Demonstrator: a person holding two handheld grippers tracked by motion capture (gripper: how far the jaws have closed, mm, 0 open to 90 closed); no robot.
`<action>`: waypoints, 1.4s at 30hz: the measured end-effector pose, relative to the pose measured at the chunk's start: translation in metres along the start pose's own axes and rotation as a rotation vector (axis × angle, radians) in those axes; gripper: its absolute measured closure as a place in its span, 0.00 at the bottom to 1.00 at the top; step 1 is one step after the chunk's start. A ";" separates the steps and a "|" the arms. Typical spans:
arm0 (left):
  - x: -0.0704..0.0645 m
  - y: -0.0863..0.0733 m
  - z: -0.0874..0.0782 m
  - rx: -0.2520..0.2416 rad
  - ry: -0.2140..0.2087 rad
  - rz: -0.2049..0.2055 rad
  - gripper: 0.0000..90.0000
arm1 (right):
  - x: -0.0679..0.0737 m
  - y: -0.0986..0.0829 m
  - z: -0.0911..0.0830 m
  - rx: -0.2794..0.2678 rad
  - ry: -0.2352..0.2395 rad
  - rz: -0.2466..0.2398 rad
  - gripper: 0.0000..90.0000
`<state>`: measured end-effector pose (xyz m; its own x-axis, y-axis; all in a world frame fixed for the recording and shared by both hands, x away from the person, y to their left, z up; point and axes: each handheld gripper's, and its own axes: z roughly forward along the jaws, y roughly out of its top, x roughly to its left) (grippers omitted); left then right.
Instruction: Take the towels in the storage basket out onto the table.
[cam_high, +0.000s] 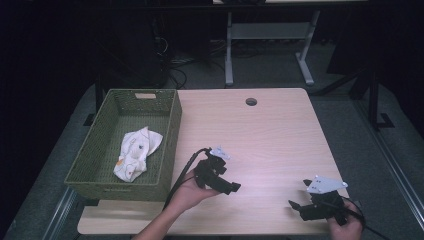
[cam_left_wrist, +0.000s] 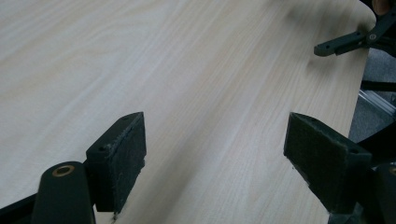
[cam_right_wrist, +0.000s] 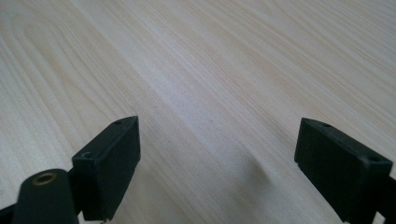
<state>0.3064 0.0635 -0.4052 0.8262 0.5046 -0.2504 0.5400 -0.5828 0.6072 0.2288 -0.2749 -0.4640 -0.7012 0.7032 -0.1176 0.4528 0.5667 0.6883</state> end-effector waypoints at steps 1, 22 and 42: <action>0.000 0.000 0.000 0.000 0.000 0.000 0.23 | 0.000 0.000 0.000 0.000 0.000 0.000 0.16; 0.020 0.038 -0.046 0.012 0.010 0.020 0.21 | 0.002 0.000 0.000 -0.006 0.006 0.025 0.16; 0.042 0.048 -0.103 0.000 0.046 -0.015 0.22 | 0.002 0.000 0.000 -0.004 0.006 0.021 0.16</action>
<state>0.3510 0.1224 -0.3085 0.8098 0.5419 -0.2249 0.5523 -0.5749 0.6037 0.2276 -0.2738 -0.4637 -0.6948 0.7124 -0.0989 0.4652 0.5500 0.6936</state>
